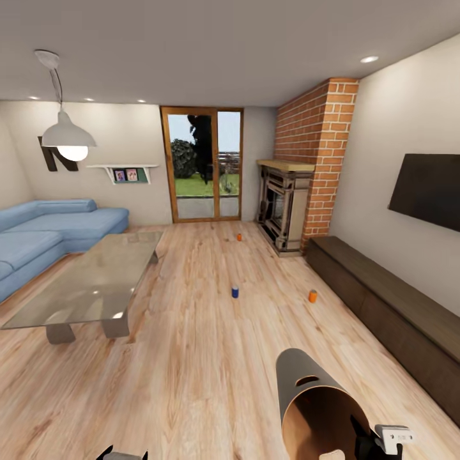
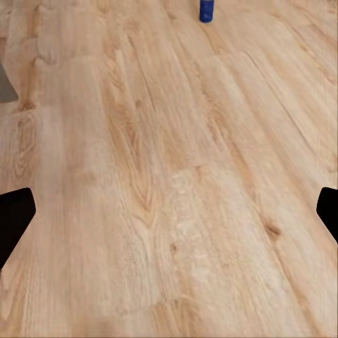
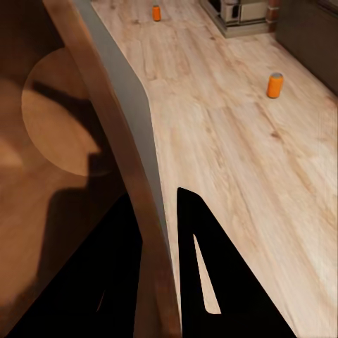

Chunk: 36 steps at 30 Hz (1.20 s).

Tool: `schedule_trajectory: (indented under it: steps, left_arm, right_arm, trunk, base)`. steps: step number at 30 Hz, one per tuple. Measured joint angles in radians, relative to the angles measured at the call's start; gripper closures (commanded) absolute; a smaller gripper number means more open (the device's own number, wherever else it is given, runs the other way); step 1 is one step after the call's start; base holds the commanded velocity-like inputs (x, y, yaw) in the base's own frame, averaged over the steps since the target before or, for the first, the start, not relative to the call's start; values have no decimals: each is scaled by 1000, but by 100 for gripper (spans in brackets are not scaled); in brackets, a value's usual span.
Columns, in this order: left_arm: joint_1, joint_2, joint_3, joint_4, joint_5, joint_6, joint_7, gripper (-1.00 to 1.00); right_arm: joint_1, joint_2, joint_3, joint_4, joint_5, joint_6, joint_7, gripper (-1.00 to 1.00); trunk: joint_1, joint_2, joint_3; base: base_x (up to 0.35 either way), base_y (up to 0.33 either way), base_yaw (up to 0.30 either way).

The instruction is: Put the three can of soda from the living room inside the tash can in the kitchen.

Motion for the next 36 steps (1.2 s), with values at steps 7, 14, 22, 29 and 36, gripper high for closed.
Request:
schedule_trajectory:
  steps: [7, 14, 22, 29, 36]
  left_arm:
    - [0, 0, 0, 0, 0, 0, 0, -100]
    - [0, 0, 0, 0, 0, 0, -1, -100]
    - [0, 0, 0, 0, 0, 0, 0, -100]
    - [0, 0, 0, 0, 0, 0, 0, -100]
    - [0, 0, 0, 1, 0, 0, 1, -100]
  right_arm:
    - [0, 1, 2, 0, 1, 0, 1, 100]
    - [0, 1, 2, 0, 0, 0, 0, 100]
    - [0, 1, 1, 0, -1, 1, -1, 100]
    - [0, 0, 0, 0, 1, 0, 0, 100]
    - [1, 0, -9, -2, -9, -3, -3, 100]
  trunk:
    - [0, 0, 0]
    - [0, 0, 0]
    - [0, 0, 0]
    - [0, 0, 0]
    - [0, 0, 0]
  base:
    - [325, 10, 0]
    - [326, 1, 0]
    - [326, 0, 0]
    - [326, 0, 0]
    - [326, 0, 0]
